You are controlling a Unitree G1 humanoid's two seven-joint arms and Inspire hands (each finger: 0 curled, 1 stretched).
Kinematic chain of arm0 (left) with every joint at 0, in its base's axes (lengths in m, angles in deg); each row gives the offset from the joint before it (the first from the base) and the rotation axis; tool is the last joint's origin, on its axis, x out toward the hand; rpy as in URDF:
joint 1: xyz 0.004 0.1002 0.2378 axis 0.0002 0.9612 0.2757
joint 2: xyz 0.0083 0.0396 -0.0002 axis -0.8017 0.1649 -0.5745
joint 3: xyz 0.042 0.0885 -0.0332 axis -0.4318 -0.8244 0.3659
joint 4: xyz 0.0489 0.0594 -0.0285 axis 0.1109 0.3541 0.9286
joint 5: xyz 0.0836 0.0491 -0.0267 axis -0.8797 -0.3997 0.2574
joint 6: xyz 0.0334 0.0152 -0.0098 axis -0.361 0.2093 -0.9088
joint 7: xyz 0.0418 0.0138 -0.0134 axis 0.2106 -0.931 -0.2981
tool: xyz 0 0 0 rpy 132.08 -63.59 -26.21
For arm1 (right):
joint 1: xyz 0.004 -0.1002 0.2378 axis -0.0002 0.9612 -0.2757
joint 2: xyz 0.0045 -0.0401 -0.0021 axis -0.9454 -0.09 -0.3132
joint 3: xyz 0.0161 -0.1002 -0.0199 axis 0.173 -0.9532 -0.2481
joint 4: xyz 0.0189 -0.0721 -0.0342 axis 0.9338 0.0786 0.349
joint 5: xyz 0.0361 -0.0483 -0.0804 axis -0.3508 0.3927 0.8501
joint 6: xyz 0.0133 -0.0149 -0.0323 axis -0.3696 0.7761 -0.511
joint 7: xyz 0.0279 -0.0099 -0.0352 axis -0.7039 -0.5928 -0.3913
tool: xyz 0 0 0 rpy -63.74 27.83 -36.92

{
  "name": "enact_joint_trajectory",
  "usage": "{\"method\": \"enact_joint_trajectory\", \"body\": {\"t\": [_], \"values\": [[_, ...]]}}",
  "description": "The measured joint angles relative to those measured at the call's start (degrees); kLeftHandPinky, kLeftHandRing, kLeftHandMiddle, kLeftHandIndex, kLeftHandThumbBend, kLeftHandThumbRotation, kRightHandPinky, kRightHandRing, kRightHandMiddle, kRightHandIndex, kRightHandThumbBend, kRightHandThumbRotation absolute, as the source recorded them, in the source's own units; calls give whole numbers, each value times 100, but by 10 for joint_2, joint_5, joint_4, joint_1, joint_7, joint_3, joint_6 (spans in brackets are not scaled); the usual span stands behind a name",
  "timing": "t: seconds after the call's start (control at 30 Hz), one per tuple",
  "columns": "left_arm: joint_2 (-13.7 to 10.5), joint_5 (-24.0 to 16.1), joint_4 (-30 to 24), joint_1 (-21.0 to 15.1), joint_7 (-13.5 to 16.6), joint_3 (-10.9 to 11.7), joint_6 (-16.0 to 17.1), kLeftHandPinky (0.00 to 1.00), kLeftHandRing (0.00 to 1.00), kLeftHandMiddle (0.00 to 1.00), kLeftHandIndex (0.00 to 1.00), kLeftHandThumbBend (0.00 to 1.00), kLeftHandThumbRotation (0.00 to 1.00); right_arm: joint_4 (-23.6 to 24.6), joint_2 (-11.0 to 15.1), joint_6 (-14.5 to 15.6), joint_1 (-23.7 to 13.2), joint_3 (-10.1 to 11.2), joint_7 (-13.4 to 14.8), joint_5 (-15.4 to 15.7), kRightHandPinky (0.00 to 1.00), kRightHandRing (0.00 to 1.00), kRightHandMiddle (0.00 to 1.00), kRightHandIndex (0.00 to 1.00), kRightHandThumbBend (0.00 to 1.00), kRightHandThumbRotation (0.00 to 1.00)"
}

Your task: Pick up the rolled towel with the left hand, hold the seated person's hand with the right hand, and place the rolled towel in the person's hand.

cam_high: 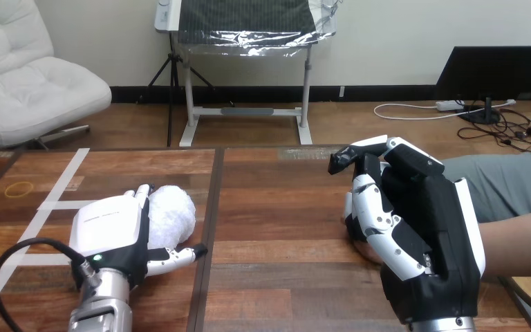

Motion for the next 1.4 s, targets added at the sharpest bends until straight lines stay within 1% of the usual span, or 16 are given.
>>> {"method": "enact_joint_trajectory", "body": {"t": [0.2,0.4,0.53,0.7,0.8,0.93,1.03,1.07,1.2,1.3,1.33,1.4], "values": [[-2,-6,2,-2,-11,-9,-14,88,90,92,93,91,73,0,0,0,0,1,0,-1,0,0,0,0,0,0],[-3,-24,2,-3,-31,-21,-39,88,90,92,93,89,73,0,0,0,0,2,-2,-1,0,0,0,0,0,0],[-4,-41,2,-5,-43,-28,-55,85,89,91,91,88,70,0,0,0,0,2,-3,-2,0,0,0,0,0,0],[-5,-65,7,-16,-58,-38,-77,83,87,90,90,86,68,0,0,0,0,3,-4,-3,0,0,0,0,0,0],[-7,-73,11,-24,-65,-44,-88,82,86,88,89,85,67,0,0,0,0,3,-5,-3,0,0,0,0,0,0],[-10,-88,20,-35,-75,-51,-100,79,83,86,87,84,67,0,0,0,0,3,-5,-3,0,0,0,0,0,0],[-11,-92,28,-43,-76,-55,-106,74,79,83,85,83,65,0,0,0,0,4,-5,-3,0,0,0,0,0,0],[-15,-95,39,-55,-76,-60,-114,71,77,81,83,82,64,0,0,0,0,4,-7,-11,0,0,0,0,0,0],[-17,-101,46,-61,-76,-64,-121,69,74,79,82,79,63,0,0,0,0,5,-7,-13,0,0,0,0,0,0],[-17,-103,56,-66,-76,-67,-128,64,68,73,79,77,60,0,0,-1,0,5,-8,-14,0,0,0,0,0,0],[-17,-103,60,-68,-76,-68,-130,59,63,69,77,76,58,0,0,-1,0,5,-9,-14,0,0,0,0,0,0],[-17,-103,66,-69,-76,-68,-133,56,59,66,76,75,56,0,0,-1,0,6,-10,-15,0,0,0,0,0,0]]}}
